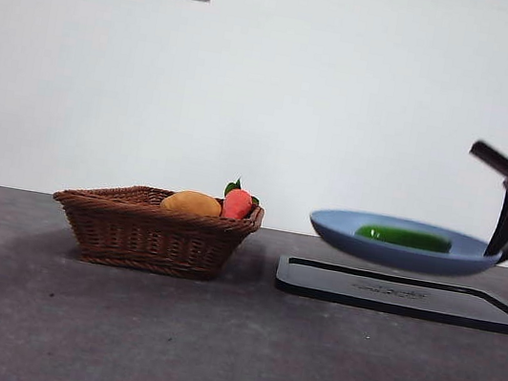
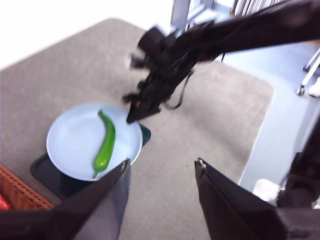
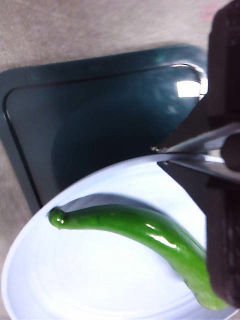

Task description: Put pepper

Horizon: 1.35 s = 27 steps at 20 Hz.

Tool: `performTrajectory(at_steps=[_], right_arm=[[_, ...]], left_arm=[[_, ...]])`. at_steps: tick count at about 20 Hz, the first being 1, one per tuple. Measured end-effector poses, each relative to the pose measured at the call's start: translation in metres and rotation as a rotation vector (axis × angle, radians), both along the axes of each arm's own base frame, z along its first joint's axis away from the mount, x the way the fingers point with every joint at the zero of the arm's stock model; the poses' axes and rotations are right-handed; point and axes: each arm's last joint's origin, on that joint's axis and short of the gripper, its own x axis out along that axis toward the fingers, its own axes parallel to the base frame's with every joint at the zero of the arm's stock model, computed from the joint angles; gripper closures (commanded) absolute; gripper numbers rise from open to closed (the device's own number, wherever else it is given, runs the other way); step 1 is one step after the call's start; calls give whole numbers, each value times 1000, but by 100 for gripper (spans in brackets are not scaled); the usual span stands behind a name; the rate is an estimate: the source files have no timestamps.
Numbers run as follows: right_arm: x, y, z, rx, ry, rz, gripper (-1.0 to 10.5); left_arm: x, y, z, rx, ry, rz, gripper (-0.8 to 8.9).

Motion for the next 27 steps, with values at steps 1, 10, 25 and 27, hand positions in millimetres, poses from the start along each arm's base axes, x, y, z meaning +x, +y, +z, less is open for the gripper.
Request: performTrajectory(at_steps=[1,10,25,27], right_arm=[[3,0,-7,0,7,0,944],[14,-1,-33,7,40,-2,938],[-40,3,77,-38,-175,54,786],[-70,14,106,-57,-210,119,790]], left_arm=[[-3,4,2,-5,-4,0,581],[-9,10,-1,29,39,5,581],[-8,16,-9,154,31,133,581],[-8,16,-11,179,35,131,581]])
